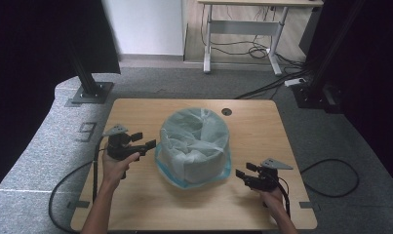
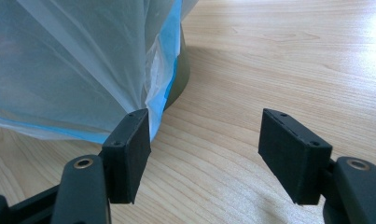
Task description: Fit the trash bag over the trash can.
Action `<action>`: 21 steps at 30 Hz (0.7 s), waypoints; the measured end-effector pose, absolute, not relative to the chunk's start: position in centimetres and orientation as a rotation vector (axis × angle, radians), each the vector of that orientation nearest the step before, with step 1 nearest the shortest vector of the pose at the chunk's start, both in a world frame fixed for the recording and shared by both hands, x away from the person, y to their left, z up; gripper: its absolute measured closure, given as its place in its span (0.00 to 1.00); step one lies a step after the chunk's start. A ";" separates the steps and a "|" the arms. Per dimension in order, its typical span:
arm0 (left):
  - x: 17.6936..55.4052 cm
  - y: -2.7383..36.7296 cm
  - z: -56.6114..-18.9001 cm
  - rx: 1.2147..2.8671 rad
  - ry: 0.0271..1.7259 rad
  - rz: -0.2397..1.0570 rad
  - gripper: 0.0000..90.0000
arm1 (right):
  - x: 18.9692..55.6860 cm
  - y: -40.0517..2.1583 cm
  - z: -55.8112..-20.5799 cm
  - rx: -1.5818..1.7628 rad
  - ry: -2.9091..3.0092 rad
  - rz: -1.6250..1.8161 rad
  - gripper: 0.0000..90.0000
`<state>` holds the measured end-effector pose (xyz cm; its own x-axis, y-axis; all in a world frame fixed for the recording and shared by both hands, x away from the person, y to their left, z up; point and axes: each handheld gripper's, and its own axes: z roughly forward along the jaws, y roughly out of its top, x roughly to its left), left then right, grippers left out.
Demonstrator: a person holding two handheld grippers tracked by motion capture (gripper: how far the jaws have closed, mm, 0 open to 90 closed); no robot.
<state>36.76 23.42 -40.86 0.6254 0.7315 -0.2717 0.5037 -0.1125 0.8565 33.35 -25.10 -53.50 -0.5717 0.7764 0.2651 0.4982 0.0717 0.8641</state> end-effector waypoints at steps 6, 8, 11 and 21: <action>36.3 21.2 -36.6 1.827 0.857 0.259 0.28 | 33.3 -25.1 -53.4 1.280 2.084 1.501 0.37; 36.4 20.1 -35.4 1.857 0.821 0.236 0.30 | 33.3 -25.1 -53.3 1.275 2.088 1.497 0.37; 36.7 18.9 -34.5 1.880 0.795 0.215 0.30 | 33.2 -25.3 -53.3 1.271 2.086 1.501 0.37; 40.3 12.5 -32.4 1.935 0.785 0.182 0.31 | 32.8 -26.0 -52.9 1.241 2.087 1.493 0.37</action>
